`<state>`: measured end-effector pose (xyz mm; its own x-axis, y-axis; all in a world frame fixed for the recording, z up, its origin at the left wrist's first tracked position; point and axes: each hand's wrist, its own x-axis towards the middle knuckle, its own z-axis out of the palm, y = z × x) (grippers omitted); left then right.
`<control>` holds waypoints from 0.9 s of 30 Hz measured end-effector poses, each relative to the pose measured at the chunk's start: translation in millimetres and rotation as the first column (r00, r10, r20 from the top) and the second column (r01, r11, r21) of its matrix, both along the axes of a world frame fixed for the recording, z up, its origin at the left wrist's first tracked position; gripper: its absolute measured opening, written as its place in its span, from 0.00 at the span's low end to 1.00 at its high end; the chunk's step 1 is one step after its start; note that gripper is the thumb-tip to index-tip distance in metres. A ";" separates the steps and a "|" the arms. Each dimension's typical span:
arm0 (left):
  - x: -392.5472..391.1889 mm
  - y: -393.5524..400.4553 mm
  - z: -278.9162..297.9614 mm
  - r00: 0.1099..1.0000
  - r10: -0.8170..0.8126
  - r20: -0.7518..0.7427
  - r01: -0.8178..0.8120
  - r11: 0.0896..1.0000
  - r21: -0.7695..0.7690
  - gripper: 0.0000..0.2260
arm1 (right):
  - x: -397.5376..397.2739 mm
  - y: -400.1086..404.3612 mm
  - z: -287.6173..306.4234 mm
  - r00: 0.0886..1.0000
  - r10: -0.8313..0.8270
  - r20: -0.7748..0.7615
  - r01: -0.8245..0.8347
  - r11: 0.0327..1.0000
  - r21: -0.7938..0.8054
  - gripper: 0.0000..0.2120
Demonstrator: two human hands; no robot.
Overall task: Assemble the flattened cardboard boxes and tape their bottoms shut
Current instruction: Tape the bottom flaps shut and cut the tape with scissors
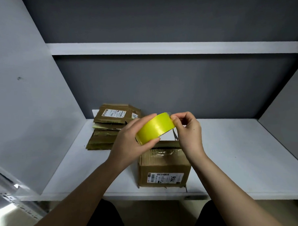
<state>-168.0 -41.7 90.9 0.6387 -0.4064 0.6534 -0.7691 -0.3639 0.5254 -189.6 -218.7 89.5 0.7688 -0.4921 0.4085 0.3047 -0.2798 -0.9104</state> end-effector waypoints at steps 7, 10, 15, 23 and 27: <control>16.4 -2.1 14.1 0.936 0.040 0.349 -0.143 0.951 0.276 0.26 | -7.9 -5.8 3.7 0.997 -0.081 0.013 0.082 0.996 -0.029 0.07; 35.9 8.1 11.1 0.879 0.121 0.461 -0.325 0.859 0.394 0.26 | -20.9 -10.8 19.9 0.999 0.026 -0.046 -0.034 0.982 -0.185 0.08; 39.9 -3.7 30.5 0.945 0.238 0.224 -0.324 0.772 0.547 0.28 | -17.1 -12.2 47.9 0.963 0.153 -0.221 -0.192 0.966 -0.172 0.07; 24.4 1.7 35.3 0.944 0.126 -0.306 -0.089 0.987 0.133 0.24 | 0.9 -37.4 45.9 0.861 0.312 -0.401 -0.253 0.948 0.194 0.01; 23.0 7.4 25.5 0.876 -0.099 -0.472 0.091 0.995 -0.041 0.25 | 2.4 -41.9 42.1 0.863 0.280 -0.421 -0.208 0.955 0.210 0.05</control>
